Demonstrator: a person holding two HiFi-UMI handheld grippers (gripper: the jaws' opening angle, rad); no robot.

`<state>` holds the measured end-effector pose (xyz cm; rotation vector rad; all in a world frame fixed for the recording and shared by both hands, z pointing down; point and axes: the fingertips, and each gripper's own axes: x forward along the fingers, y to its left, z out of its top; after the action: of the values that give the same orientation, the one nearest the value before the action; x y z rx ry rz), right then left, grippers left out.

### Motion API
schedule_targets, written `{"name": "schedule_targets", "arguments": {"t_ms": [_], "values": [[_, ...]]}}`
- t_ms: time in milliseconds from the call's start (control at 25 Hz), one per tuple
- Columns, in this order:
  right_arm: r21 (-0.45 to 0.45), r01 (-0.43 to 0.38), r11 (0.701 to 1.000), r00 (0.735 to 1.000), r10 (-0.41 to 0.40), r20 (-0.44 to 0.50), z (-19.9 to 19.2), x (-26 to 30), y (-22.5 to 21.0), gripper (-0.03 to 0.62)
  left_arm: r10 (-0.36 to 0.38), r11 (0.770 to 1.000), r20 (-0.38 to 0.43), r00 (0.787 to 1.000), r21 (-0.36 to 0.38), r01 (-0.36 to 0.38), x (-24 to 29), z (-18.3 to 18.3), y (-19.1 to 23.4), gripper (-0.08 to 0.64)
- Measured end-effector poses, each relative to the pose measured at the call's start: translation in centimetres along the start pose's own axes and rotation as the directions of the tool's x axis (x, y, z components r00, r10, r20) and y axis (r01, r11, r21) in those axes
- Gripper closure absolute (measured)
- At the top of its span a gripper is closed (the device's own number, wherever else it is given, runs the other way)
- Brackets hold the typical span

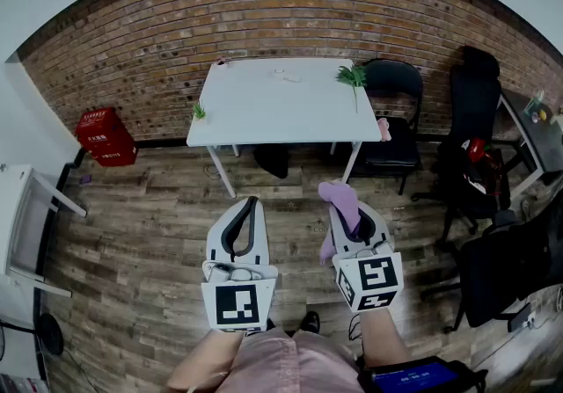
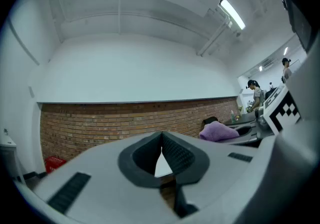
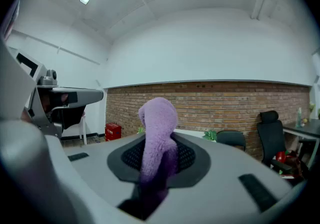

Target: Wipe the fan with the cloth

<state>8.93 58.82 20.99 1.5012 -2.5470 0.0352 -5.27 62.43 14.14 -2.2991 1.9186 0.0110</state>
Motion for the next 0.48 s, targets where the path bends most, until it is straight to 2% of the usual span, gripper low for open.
{"name": "schedule_targets", "arguments": {"t_ms": [480], "values": [[0.021, 0.009, 1.000, 1.000, -0.010, 0.017, -0.10, 0.00, -0.35, 0.508, 0.014, 1.000, -0.001, 1.000, -0.009, -0.014, 0.14, -0.44, 0.13, 0.546]]}}
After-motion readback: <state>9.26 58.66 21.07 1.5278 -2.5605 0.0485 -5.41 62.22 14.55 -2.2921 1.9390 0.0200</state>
